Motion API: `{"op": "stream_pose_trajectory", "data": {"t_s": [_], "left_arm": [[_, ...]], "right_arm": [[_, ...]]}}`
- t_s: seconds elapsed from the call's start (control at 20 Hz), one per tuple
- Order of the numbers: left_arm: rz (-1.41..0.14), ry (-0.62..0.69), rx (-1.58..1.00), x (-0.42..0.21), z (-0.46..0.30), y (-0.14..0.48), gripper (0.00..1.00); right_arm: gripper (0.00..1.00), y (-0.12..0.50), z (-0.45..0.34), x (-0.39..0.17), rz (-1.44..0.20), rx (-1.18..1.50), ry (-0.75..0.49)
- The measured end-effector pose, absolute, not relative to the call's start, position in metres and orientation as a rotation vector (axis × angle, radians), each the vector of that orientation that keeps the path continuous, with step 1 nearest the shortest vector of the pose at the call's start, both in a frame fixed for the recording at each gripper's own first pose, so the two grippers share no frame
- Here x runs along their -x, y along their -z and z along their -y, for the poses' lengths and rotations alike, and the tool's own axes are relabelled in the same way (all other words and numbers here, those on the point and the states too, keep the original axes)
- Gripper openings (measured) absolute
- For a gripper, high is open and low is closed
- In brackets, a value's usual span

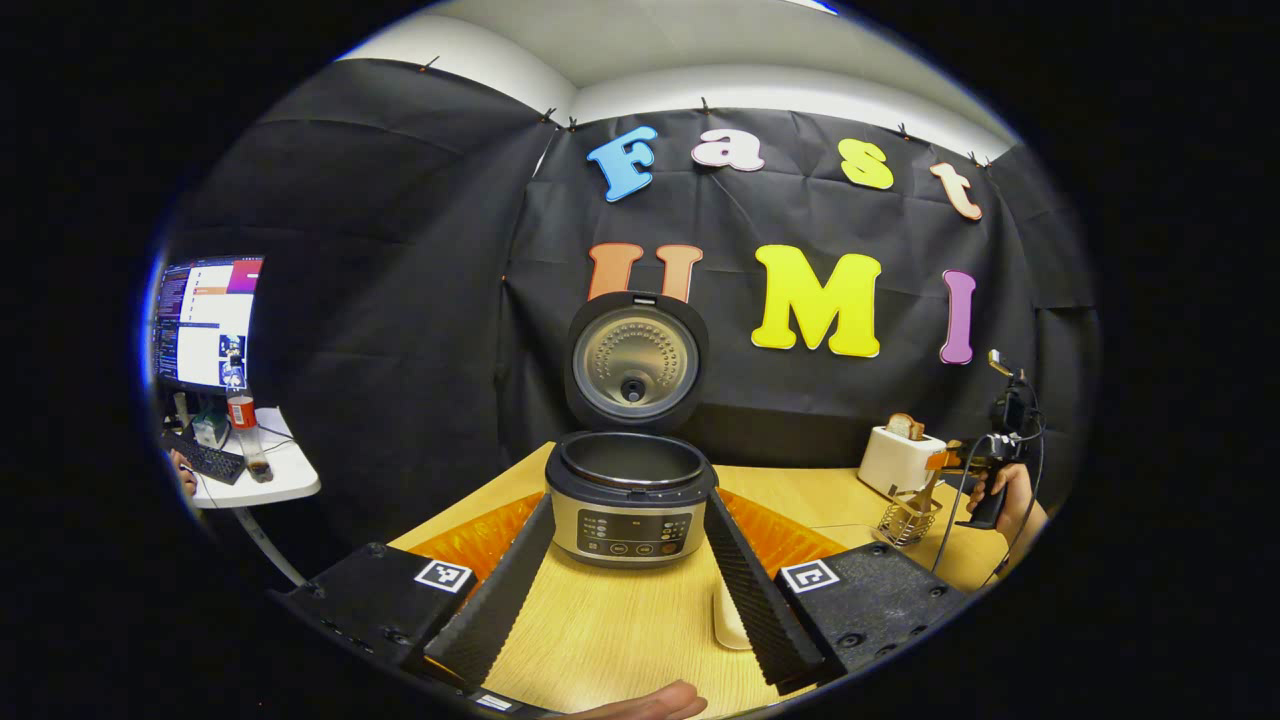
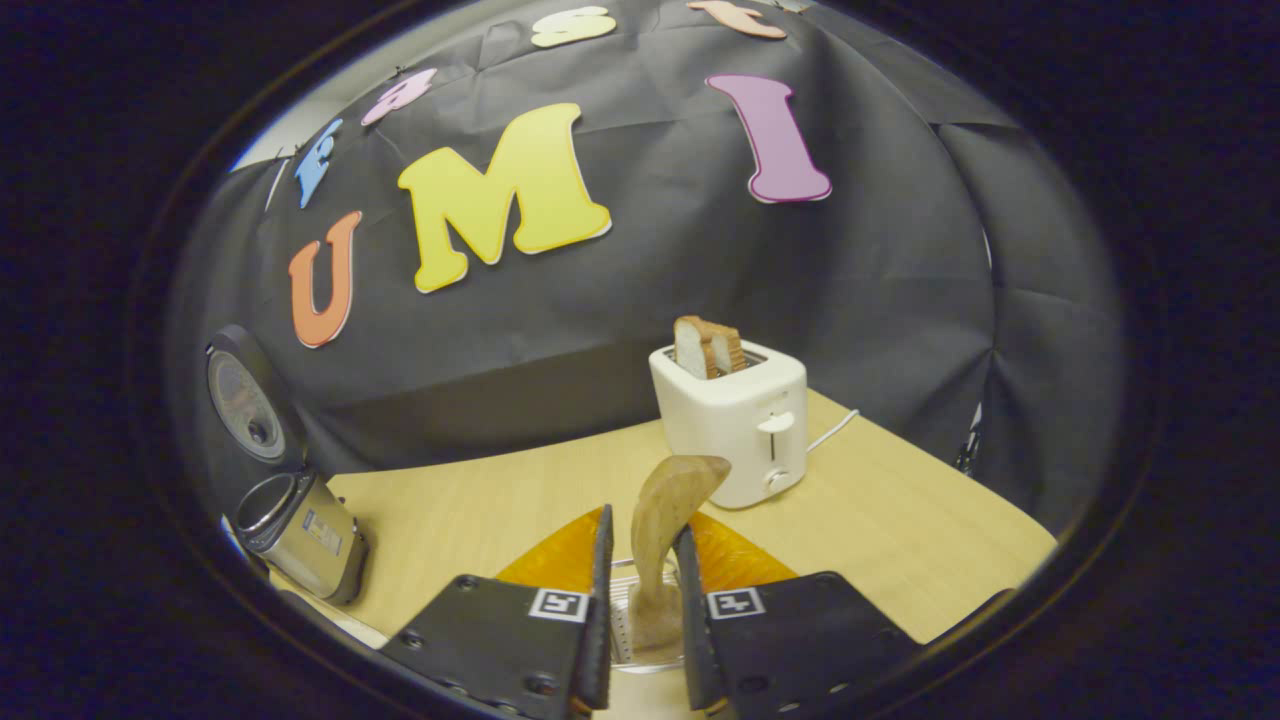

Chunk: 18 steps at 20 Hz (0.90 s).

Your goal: Close the left gripper, press the button to open the rice cooker; take a wooden spoon from the chopstick holder with the right hand, scoop a spoonful of rice and pour it into the rice cooker, then put the wooden spoon back into the chopstick holder.

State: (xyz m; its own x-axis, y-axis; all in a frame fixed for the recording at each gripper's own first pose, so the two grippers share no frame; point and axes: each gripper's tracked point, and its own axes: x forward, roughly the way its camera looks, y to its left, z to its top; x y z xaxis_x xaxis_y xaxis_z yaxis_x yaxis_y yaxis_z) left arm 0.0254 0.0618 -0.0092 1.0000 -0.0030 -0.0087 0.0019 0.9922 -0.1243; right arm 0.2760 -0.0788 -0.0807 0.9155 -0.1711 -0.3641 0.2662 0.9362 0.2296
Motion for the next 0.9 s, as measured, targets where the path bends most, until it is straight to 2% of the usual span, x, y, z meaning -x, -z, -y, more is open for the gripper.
{"op": "stream_pose_trajectory", "data": {"t_s": [0.05, 0.1, 0.15, 0.2, 0.25, 0.3, 0.35, 0.45, 0.5, 0.75, 0.8, 0.9], "left_arm": [[-0.005, -0.009, 0.123, -0.025, -0.064, 0.009, 0.96], [-0.004, -0.017, 0.124, -0.027, -0.065, 0.008, 0.96], [-0.002, -0.028, 0.127, -0.029, -0.066, 0.008, 0.96], [-0.015, -0.036, 0.125, -0.030, -0.067, 0.009, 0.96], [-0.031, -0.044, 0.118, -0.030, -0.068, 0.010, 0.96], [-0.039, -0.046, 0.111, -0.031, -0.067, 0.008, 0.96], [-0.033, -0.045, 0.103, -0.032, -0.066, 0.003, 0.96], [-0.032, -0.016, 0.094, -0.037, -0.059, -0.008, 0.96], [-0.041, -0.003, 0.089, -0.039, -0.057, -0.011, 0.96], [-0.018, -0.033, 0.031, -0.058, -0.071, -0.058, 0.96], [-0.018, -0.043, 0.016, -0.064, -0.075, -0.070, 0.97], [-0.010, -0.056, -0.010, -0.077, -0.080, -0.101, 0.96]], "right_arm": [[0.39, 0.077, 0.089, -0.273, -0.329, -0.263, 0.264], [0.46, 0.075, 0.098, -0.271, -0.315, -0.247, 0.295], [0.59, 0.073, 0.100, -0.269, -0.302, -0.239, 0.299], [0.62, 0.072, 0.102, -0.268, -0.288, -0.236, 0.299], [0.82, 0.070, 0.104, -0.264, -0.273, -0.228, 0.301], [0.82, 0.067, 0.106, -0.261, -0.258, -0.212, 0.314], [0.89, 0.062, 0.108, -0.256, -0.243, -0.192, 0.326], [0.90, 0.055, 0.104, -0.243, -0.217, -0.159, 0.330], [0.96, 0.051, 0.100, -0.234, -0.206, -0.150, 0.326], [0.96, 0.033, 0.063, -0.180, -0.155, -0.165, 0.227], [0.92, 0.031, 0.058, -0.167, -0.153, -0.158, 0.209], [0.96, 0.018, 0.043, -0.144, -0.095, -0.118, 0.162]]}}
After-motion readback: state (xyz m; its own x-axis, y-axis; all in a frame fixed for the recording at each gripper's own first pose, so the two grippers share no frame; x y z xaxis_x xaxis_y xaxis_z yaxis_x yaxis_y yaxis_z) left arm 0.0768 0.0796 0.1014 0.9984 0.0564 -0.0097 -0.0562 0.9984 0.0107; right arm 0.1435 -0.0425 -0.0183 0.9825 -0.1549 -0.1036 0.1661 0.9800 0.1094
